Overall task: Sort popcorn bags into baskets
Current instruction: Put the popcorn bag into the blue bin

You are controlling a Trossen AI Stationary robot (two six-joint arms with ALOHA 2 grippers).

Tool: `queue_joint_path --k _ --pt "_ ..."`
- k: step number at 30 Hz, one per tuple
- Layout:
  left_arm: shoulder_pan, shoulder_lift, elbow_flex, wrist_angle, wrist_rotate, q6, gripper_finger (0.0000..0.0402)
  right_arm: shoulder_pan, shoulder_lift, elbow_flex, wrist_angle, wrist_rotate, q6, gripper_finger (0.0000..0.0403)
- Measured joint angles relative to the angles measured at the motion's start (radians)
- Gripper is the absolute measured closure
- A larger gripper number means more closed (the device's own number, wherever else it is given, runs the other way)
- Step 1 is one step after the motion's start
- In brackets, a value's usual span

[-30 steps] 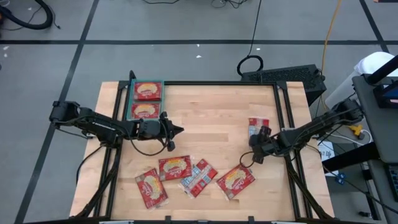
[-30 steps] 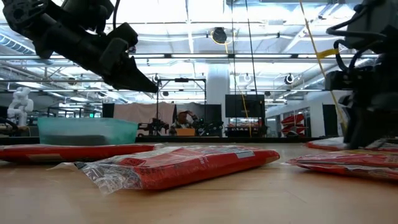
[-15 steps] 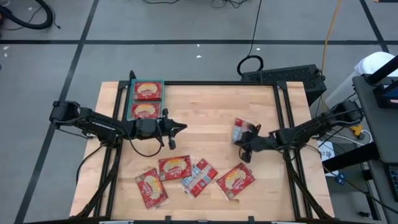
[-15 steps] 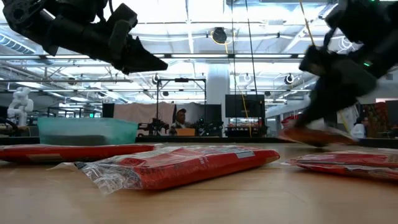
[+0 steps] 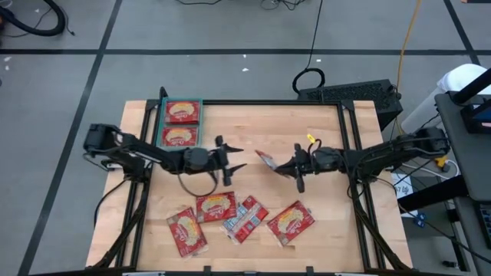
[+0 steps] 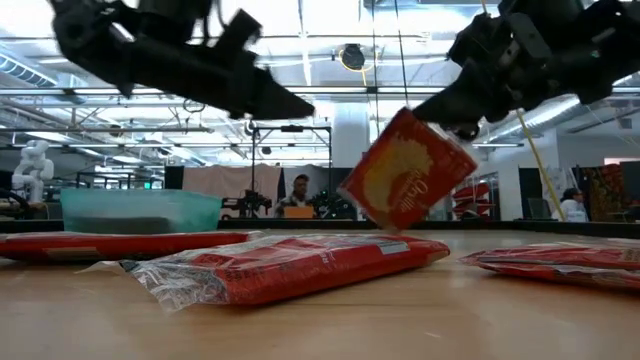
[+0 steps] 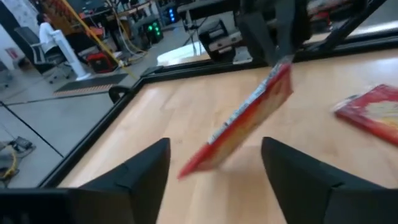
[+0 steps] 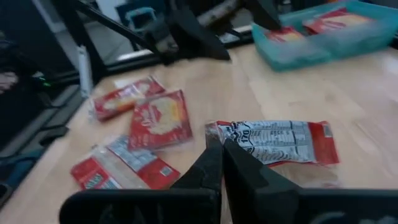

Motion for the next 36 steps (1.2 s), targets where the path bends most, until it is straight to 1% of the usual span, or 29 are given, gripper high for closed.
queue_joint_path --k 3,7,10,13,17,19,22,26,27,28,30,32,34,36 --pt "0.008 0.076 0.066 0.000 0.023 0.035 0.0126 -0.040 0.000 0.001 0.016 -0.067 0.000 0.0403" --pt "0.033 0.147 0.143 0.000 0.109 0.073 0.0129 -0.089 0.000 0.001 0.023 -0.151 -0.015 0.0403" --pt "0.076 0.180 0.188 -0.010 0.240 0.067 0.0141 -0.117 0.000 0.001 0.023 -0.202 -0.041 0.0403" --pt "0.121 0.207 0.231 -0.052 0.361 0.051 0.0163 -0.147 0.000 0.001 0.023 -0.238 -0.064 0.0403" --pt "0.166 0.255 0.278 -0.143 0.489 0.054 0.0208 -0.178 0.000 0.001 0.023 -0.257 -0.078 0.0403" --pt "0.181 0.284 0.295 -0.148 0.526 0.063 0.0235 -0.193 0.000 0.001 0.020 -0.264 -0.085 0.0403" --pt "0.196 0.319 0.307 -0.147 0.538 0.064 0.0283 -0.209 0.000 0.001 0.021 -0.281 -0.090 0.0403" --pt "0.207 0.330 0.308 -0.149 0.540 0.053 0.0368 -0.217 0.000 0.002 0.021 -0.281 -0.089 0.0403" --pt "0.208 0.330 0.309 -0.147 0.540 0.051 0.0384 -0.217 0.000 0.002 0.020 -0.281 -0.087 0.0403" --pt "0.208 0.329 0.309 -0.142 0.540 0.048 0.0391 -0.217 0.000 0.002 0.021 -0.281 -0.079 0.0403" --pt "0.207 0.324 0.309 -0.135 0.533 0.036 0.0386 -0.216 0.000 0.002 0.020 -0.280 -0.070 0.0403" --pt "0.206 0.322 0.310 -0.120 0.504 0.016 0.0369 -0.216 0.000 0.002 0.019 -0.280 -0.069 0.0403" --pt "0.207 0.322 0.310 -0.121 0.469 0.009 0.0342 -0.216 0.000 0.002 0.018 -0.280 -0.067 0.0403" --pt "0.204 0.322 0.309 -0.113 0.436 0.018 0.0308 -0.216 0.000 0.002 0.019 -0.279 -0.065 0.0403"
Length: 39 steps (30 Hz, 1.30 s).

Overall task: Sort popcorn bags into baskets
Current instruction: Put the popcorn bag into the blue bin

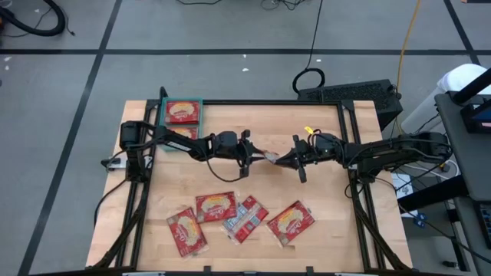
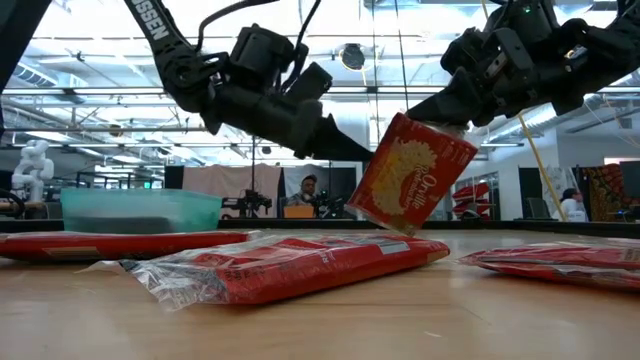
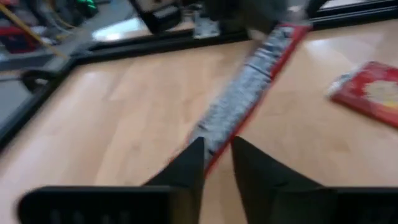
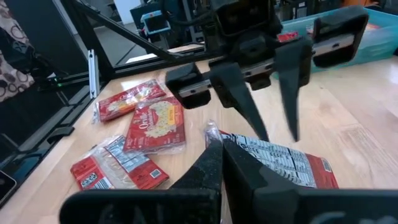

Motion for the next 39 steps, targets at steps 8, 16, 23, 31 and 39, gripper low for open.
queue_joint_path --k 8,16,23,31,39 --pt "-0.013 0.000 0.000 0.036 -0.042 0.048 0.0158 0.000 0.000 0.000 0.006 0.000 0.020 0.0403" --pt "0.010 0.077 0.025 0.053 0.011 0.112 0.0203 0.000 0.000 0.000 0.022 0.001 0.030 0.0403" --pt "0.015 0.125 0.057 0.034 0.026 0.096 0.0361 0.000 0.000 0.001 0.037 0.033 0.061 0.0403" --pt "0.061 -0.067 0.057 -0.338 -0.051 0.048 0.0378 0.000 -0.039 0.027 0.019 0.220 -0.017 0.0328" --pt "0.108 -0.297 0.057 -0.747 -0.057 0.000 0.0382 0.031 -0.020 0.224 -0.283 0.374 -0.141 0.0190"
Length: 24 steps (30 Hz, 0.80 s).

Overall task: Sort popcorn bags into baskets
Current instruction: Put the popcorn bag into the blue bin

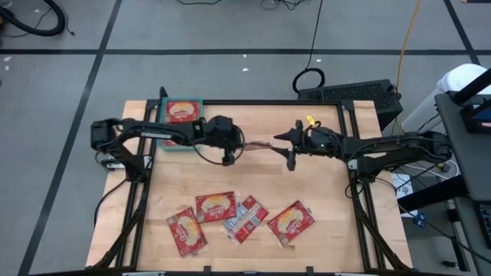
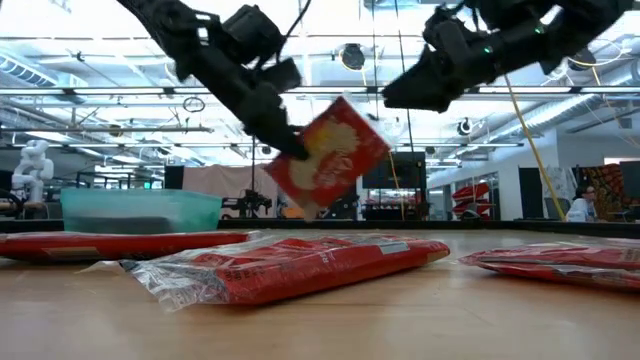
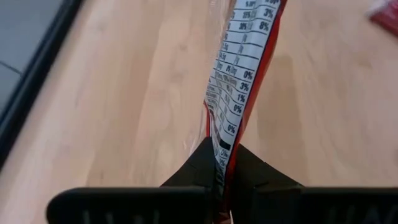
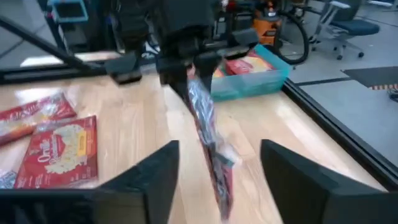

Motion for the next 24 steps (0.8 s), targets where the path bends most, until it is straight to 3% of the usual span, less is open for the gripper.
queue_joint_path --k 5,10,14,21,24 --pt "-0.011 -0.038 0.000 -0.082 0.000 -0.038 0.0385 0.001 0.136 0.089 -0.009 -0.014 -0.049 0.0148" --pt "-0.025 -0.037 0.000 -0.140 0.003 -0.076 0.0387 0.006 0.289 0.159 0.013 -0.028 -0.090 0.0157" --pt "-0.037 -0.037 0.000 -0.171 -0.014 -0.098 0.0376 0.005 0.366 0.176 0.049 -0.030 -0.117 0.0216" --pt "-0.041 -0.037 0.000 -0.167 -0.016 -0.097 0.0370 -0.002 0.400 0.181 0.076 -0.109 -0.132 0.0381" --pt "-0.041 -0.037 0.000 -0.161 -0.029 -0.097 0.0369 -0.008 0.395 0.181 0.077 -0.112 -0.135 0.0388"
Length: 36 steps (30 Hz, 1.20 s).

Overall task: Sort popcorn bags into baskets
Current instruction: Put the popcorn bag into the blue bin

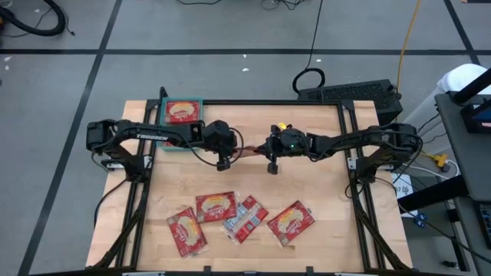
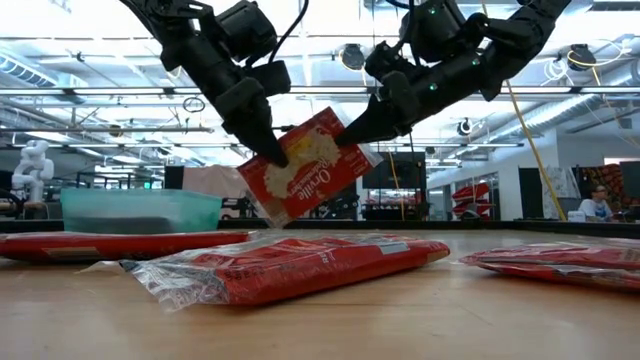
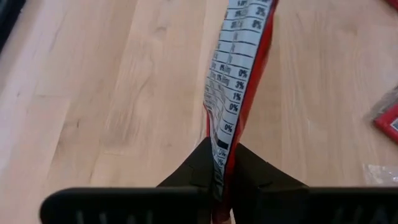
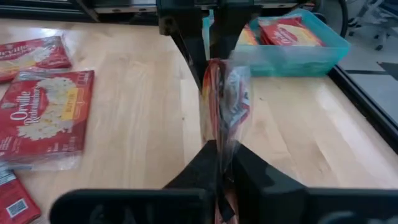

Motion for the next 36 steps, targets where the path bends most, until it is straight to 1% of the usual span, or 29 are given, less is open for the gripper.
queue_joint_path --k 2,4,7,9,14,18,22,26,32,36 --pt "0.000 -0.001 0.000 -0.001 -0.027 -0.004 0.0364 -0.008 -0.006 0.000 -0.003 0.001 0.000 0.0383" --pt "-0.001 -0.016 0.000 -0.047 -0.064 -0.005 0.0351 -0.019 -0.012 0.000 -0.011 -0.002 0.000 0.0386" --pt "0.000 -0.020 0.001 -0.102 -0.124 -0.030 0.0316 -0.029 -0.025 -0.013 -0.019 -0.002 0.002 0.0397" --pt "0.000 -0.036 -0.003 -0.159 -0.142 -0.071 0.0289 -0.030 -0.024 -0.030 -0.023 -0.002 0.021 0.0398" --pt "-0.009 -0.039 -0.032 -0.131 -0.148 -0.125 0.0234 -0.017 -0.016 -0.081 0.025 0.001 0.090 0.0399" --pt "-0.024 -0.040 -0.083 -0.013 -0.147 -0.126 0.0214 -0.011 -0.014 -0.134 0.110 -0.001 0.109 0.0401" --pt "-0.040 -0.038 -0.140 0.076 -0.175 -0.132 0.0215 -0.011 -0.014 -0.165 0.139 0.000 0.132 0.0401" --pt "-0.049 -0.039 -0.210 0.214 -0.175 -0.130 0.0235 -0.011 -0.015 -0.183 0.143 0.001 0.133 0.0401" --pt "-0.053 -0.039 -0.349 0.534 -0.164 -0.129 0.0265 -0.011 -0.015 -0.186 0.143 0.001 0.114 0.0401" --pt "-0.049 -0.029 -0.431 0.718 -0.115 -0.118 0.0292 -0.011 -0.015 -0.186 0.143 0.001 0.111 0.0401"
